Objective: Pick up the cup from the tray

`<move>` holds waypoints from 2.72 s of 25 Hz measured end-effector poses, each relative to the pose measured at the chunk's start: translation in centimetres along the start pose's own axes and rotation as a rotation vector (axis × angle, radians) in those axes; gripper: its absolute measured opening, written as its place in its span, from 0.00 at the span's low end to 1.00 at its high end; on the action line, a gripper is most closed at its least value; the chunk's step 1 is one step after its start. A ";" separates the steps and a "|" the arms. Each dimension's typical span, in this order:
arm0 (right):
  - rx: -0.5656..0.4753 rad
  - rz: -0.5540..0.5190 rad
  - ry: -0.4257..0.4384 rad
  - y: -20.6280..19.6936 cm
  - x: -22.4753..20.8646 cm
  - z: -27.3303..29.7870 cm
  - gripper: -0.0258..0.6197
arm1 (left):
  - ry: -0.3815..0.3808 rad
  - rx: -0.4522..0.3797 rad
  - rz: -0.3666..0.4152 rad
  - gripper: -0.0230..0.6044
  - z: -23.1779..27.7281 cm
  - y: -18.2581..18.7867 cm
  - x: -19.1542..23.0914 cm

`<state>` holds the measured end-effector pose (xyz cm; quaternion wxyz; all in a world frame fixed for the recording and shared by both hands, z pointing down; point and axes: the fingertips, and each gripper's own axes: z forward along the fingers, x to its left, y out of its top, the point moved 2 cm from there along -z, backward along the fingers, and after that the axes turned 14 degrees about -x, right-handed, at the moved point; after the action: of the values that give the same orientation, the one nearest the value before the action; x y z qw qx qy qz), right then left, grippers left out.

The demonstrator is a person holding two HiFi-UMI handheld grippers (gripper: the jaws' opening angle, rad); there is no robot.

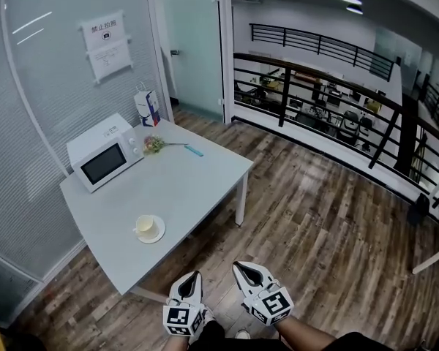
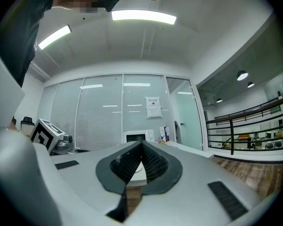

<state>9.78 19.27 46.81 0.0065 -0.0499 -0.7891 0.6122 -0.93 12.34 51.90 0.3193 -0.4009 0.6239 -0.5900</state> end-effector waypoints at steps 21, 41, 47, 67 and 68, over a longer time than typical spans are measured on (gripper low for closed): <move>0.015 -0.043 0.060 -3.7 0.0 20.7 0.04 | 0.041 -0.058 -0.025 0.04 9.6 1.2 18.0; 0.018 0.048 0.326 -6.5 -6.4 30.8 0.04 | 0.287 -0.023 0.031 0.04 16.4 0.4 22.8; 0.051 0.096 0.452 -8.1 -7.4 32.4 0.04 | 0.422 -0.003 0.049 0.04 16.9 -0.1 23.9; 0.289 0.147 0.642 -18.3 0.8 35.3 0.04 | 0.632 0.144 -0.037 0.04 10.4 -7.6 29.5; 0.304 0.146 0.642 -18.9 1.1 35.2 0.04 | 0.639 0.154 -0.035 0.04 10.0 -8.0 29.5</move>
<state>4.88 -19.29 56.18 0.2175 -0.2942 -0.6412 0.6745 -5.26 -18.23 61.08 0.1265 -0.1806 0.6393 -0.7367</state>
